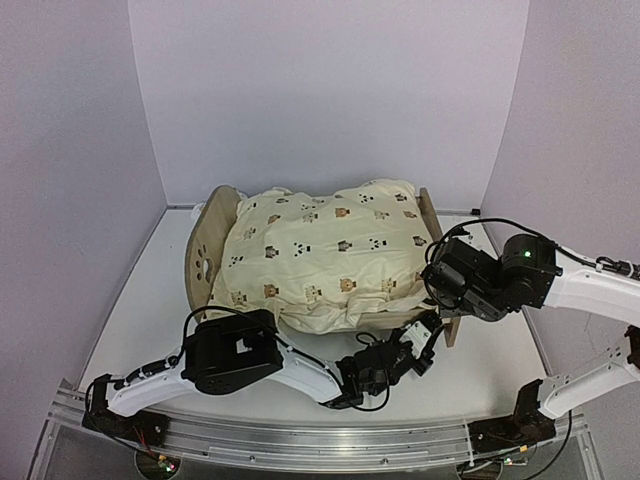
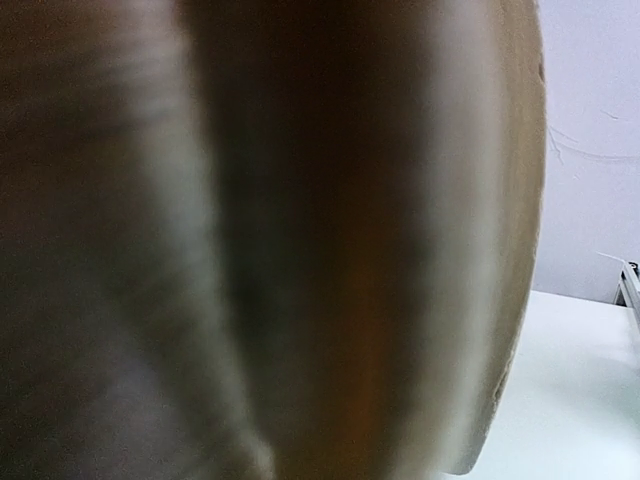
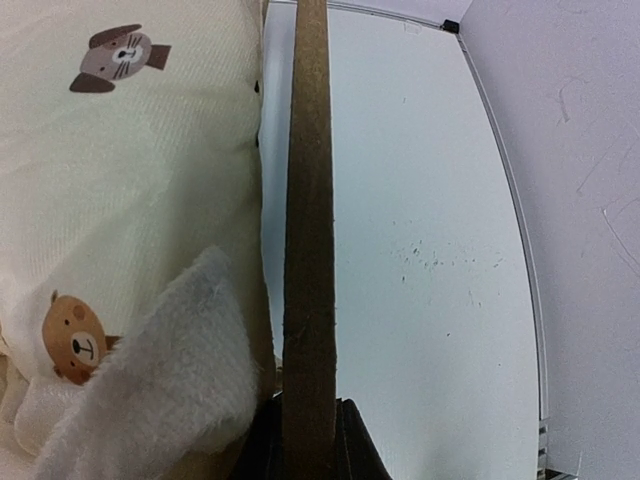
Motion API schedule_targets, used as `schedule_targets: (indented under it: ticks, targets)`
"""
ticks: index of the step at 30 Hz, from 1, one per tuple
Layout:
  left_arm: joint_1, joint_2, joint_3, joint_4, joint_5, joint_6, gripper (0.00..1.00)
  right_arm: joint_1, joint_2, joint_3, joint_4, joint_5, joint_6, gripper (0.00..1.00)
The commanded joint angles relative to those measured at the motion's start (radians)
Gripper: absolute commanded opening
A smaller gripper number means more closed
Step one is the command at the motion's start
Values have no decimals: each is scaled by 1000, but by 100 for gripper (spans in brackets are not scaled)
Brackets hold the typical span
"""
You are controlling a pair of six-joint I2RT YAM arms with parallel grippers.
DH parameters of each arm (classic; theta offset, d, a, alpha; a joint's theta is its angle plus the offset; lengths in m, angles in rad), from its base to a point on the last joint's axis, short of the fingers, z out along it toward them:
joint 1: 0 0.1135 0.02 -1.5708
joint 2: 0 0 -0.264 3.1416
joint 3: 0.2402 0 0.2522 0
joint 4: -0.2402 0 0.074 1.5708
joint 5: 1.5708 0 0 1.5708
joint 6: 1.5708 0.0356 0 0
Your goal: Set up the pet bed
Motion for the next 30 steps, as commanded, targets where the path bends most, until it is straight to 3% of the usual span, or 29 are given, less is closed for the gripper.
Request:
schedule_targets:
  ticks: [1,9,24,30]
  targets:
    - [95,37,43,-111,-103,-86,3,102,-32,72,111,-87,-36,0]
    - [97,3,1,-105,-81,-98,0,105,-38,62,113,-71,-38,0]
    - [91,-260,-295,-343,165,-290,0,103,-50,-67,125,65,-1,0]
    - [91,-293,-306,-401,220,-311,0,103,-12,-119,153,71,26,0]
